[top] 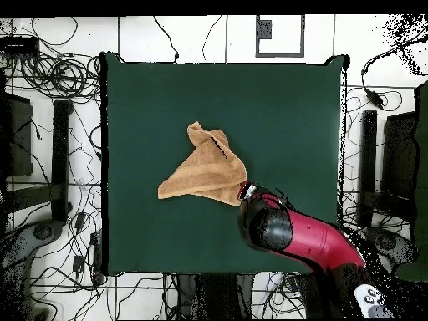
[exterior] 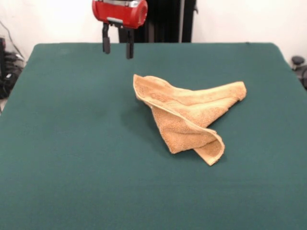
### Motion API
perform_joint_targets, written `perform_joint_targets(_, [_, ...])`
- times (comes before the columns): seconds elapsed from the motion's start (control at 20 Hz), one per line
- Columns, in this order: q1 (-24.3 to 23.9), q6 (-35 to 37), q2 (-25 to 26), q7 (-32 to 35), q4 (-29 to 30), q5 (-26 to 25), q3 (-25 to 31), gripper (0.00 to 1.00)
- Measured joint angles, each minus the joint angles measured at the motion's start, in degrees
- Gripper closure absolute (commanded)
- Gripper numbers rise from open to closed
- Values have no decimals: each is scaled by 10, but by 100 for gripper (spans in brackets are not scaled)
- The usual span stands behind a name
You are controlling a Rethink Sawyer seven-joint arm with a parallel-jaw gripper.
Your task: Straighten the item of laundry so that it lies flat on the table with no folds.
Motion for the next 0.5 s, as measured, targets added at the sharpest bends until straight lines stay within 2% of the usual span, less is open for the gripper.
perform_joint_targets(0.5, [20, -10, 0, 7, 18, 14, -24, 0])
